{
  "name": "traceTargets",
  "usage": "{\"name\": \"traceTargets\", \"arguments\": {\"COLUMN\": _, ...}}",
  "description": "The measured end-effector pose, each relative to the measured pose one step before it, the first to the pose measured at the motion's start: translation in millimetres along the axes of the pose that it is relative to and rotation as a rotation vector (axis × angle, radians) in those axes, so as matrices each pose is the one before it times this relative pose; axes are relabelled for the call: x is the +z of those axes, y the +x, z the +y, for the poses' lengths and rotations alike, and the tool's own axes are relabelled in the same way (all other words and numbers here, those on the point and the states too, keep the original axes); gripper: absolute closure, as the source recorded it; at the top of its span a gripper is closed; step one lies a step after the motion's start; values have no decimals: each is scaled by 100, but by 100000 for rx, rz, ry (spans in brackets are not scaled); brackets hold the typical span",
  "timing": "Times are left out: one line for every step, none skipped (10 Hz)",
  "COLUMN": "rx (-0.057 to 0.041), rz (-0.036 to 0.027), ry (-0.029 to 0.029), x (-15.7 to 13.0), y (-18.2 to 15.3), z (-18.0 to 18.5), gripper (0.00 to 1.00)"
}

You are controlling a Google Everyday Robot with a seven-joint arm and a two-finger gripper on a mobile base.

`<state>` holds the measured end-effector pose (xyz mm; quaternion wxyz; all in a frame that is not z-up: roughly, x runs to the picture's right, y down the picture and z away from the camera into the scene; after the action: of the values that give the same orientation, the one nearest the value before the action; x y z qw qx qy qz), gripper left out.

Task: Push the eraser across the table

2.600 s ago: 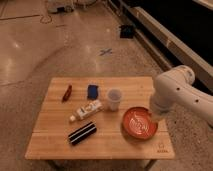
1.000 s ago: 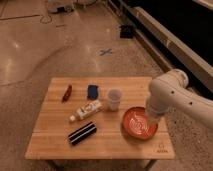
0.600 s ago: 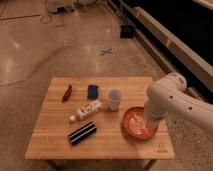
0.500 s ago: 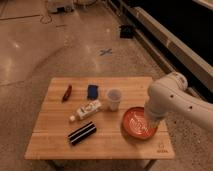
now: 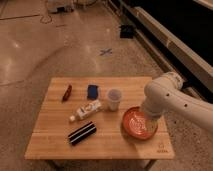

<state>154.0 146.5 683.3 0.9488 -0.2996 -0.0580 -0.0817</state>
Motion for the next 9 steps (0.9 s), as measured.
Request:
{"name": "traceTargets", "arguments": {"rx": -2515, "rz": -1597, "ry": -40, "x": 192, "y": -2361, "z": -334, "gripper": 20}}
{"name": "traceTargets", "arguments": {"rx": -3100, "rz": -1455, "ry": -129, "x": 303, "y": -2482, "z": -445, "gripper": 20}}
{"name": "traceTargets", "arguments": {"rx": -2744, "rz": -1127, "ry": -226, "x": 471, "y": -1923, "z": -440, "gripper": 20}}
{"name": "traceTargets", "arguments": {"rx": -3123, "rz": -653, "ry": -38, "x": 712, "y": -1597, "z": -574, "gripper": 20}}
{"name": "traceTargets", "arguments": {"rx": -4687, "rz": -975, "ry": 13, "x": 1337, "y": -1825, "z": -801, "gripper": 21}}
{"name": "traceTargets", "arguments": {"rx": -3193, "rz": -834, "ry": 18, "x": 1379, "y": -1009, "z": -560, "gripper": 27}}
{"name": "traceTargets", "arguments": {"rx": -3251, "rz": -1113, "ry": -225, "x": 1808, "y": -758, "z": -566, "gripper": 38}}
{"name": "traceTargets", "arguments": {"rx": -2451, "rz": -793, "ry": -344, "x": 1480, "y": -520, "z": -544, "gripper": 47}}
{"name": "traceTargets", "arguments": {"rx": -2991, "rz": -1428, "ry": -633, "x": 1469, "y": -986, "z": -848, "gripper": 59}}
